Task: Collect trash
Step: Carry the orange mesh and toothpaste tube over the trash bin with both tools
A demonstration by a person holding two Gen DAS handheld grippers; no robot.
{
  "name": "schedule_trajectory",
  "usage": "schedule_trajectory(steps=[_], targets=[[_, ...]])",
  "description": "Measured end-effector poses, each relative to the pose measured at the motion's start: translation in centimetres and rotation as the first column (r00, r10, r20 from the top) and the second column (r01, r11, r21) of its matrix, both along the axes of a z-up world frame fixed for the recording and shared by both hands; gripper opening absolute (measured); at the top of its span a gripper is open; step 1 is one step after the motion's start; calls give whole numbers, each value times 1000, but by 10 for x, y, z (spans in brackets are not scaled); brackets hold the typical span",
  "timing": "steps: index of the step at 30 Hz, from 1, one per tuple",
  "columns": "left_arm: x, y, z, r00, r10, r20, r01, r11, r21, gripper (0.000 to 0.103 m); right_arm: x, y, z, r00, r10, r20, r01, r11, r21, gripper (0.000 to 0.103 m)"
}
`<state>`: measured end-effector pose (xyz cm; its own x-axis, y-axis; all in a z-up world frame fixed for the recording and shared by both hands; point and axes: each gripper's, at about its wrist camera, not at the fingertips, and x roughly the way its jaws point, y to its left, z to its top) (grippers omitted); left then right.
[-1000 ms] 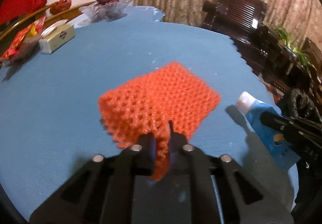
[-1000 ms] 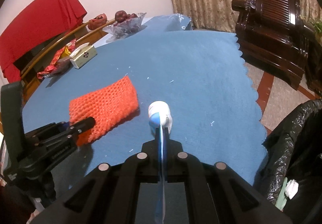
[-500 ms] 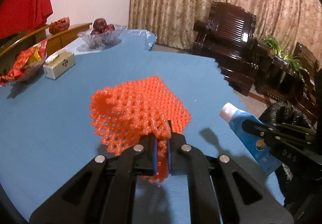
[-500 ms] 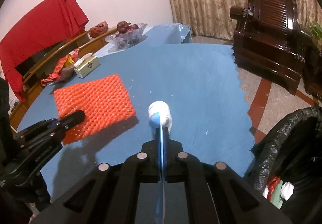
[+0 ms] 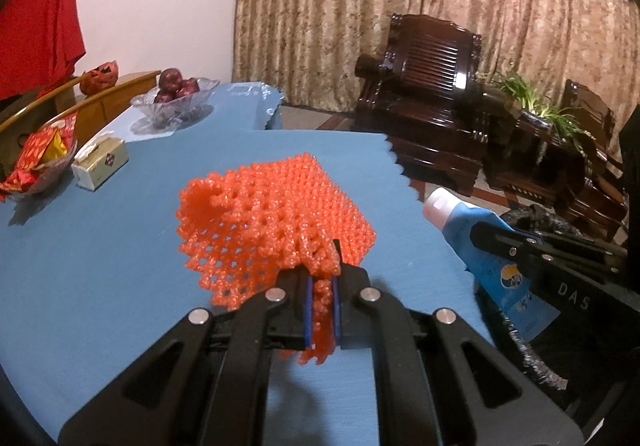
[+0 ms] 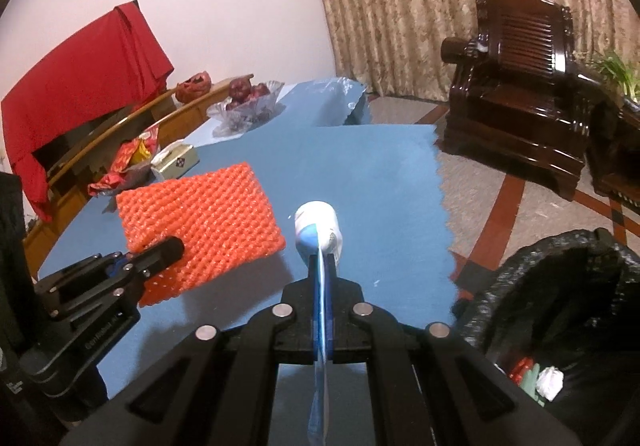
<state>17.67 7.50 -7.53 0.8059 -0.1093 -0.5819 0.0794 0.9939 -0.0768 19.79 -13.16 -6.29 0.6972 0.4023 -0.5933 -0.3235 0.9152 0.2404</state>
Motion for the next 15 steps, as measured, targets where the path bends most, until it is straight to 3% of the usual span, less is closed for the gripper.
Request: schedule_trajectory(steps=[15], targets=[[-15, -67, 20, 993, -113, 44, 114, 993, -21, 6, -37, -68, 24, 991, -126, 49, 126, 992, -6, 2]])
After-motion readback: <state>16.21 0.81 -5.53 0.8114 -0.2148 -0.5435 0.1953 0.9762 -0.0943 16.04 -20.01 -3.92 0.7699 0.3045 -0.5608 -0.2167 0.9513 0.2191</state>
